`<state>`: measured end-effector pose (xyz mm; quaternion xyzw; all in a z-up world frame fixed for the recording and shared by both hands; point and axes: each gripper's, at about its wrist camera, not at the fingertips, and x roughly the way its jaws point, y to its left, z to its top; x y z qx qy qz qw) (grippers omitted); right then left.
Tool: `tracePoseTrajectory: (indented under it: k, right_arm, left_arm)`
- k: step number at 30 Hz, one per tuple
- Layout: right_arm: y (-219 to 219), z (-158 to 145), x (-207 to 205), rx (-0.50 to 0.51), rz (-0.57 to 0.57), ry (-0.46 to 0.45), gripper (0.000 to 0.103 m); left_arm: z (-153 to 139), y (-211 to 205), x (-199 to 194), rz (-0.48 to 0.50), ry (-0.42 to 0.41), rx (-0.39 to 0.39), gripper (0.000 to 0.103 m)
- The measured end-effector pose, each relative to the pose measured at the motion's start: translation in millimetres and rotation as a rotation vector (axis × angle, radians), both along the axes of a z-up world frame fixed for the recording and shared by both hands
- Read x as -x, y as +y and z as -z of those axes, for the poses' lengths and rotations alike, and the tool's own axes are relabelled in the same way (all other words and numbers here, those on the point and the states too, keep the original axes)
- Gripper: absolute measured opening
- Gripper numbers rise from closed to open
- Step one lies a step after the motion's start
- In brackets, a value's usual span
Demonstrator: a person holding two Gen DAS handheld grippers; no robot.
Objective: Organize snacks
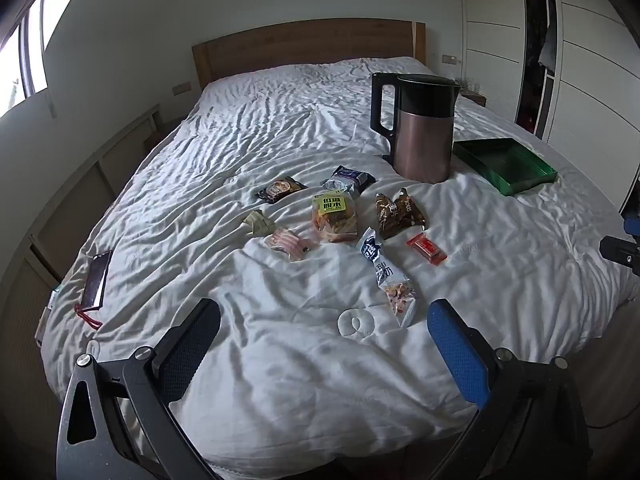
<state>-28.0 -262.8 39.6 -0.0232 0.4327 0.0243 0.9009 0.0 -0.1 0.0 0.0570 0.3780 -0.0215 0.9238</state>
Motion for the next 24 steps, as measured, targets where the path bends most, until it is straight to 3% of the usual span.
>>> tracePoseTrajectory:
  k: [24]
  right_arm:
    - [0.6,-0.4,-0.1,0.005,-0.001,0.002,0.103]
  left_arm:
    - [6.0,9.5,-1.8,-0.004,0.008,0.008,0.102]
